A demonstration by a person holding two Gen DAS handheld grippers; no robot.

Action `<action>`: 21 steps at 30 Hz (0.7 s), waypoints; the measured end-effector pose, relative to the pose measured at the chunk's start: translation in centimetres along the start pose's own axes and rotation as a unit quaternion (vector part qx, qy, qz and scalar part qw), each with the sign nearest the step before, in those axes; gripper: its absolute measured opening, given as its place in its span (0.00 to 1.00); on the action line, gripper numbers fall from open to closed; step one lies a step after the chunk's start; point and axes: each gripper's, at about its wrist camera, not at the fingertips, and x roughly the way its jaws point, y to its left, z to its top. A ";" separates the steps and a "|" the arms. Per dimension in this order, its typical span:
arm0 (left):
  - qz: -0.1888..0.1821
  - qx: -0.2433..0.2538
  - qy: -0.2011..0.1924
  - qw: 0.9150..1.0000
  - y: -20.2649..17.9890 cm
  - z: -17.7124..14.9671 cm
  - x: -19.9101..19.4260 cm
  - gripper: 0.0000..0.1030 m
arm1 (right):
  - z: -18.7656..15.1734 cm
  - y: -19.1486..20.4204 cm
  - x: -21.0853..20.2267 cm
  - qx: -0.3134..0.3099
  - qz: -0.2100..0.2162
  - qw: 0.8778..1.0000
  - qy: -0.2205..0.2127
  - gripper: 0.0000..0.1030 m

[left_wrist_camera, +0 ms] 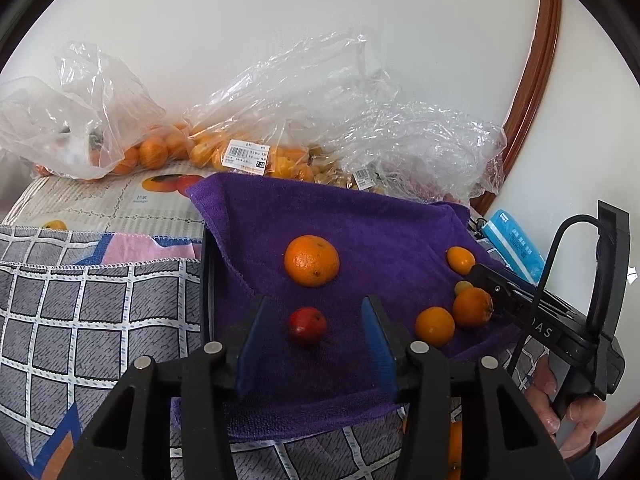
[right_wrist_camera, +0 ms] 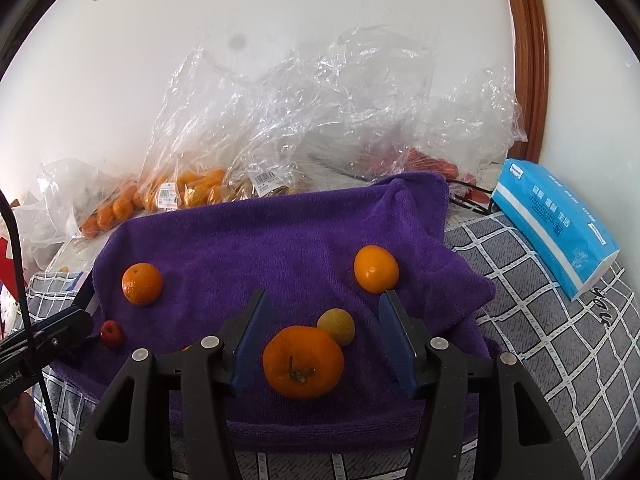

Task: Organize fruits
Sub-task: 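Lower the orange and apple onto the towel and open both tools, then move both tools back toward the loose fruits on the bed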

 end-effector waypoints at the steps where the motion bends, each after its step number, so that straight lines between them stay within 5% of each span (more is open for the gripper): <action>1: 0.000 0.002 -0.002 1.000 -0.1 0.0 0.0 0.47 | 0.0 0.1 -0.1 -0.002 -0.002 1.000 -0.003 0.55; 21: 0.000 -0.010 -0.053 0.999 -0.2 0.1 -2.1 0.50 | 0.0 1.0 -2.4 -0.019 -0.027 0.998 -0.054 0.62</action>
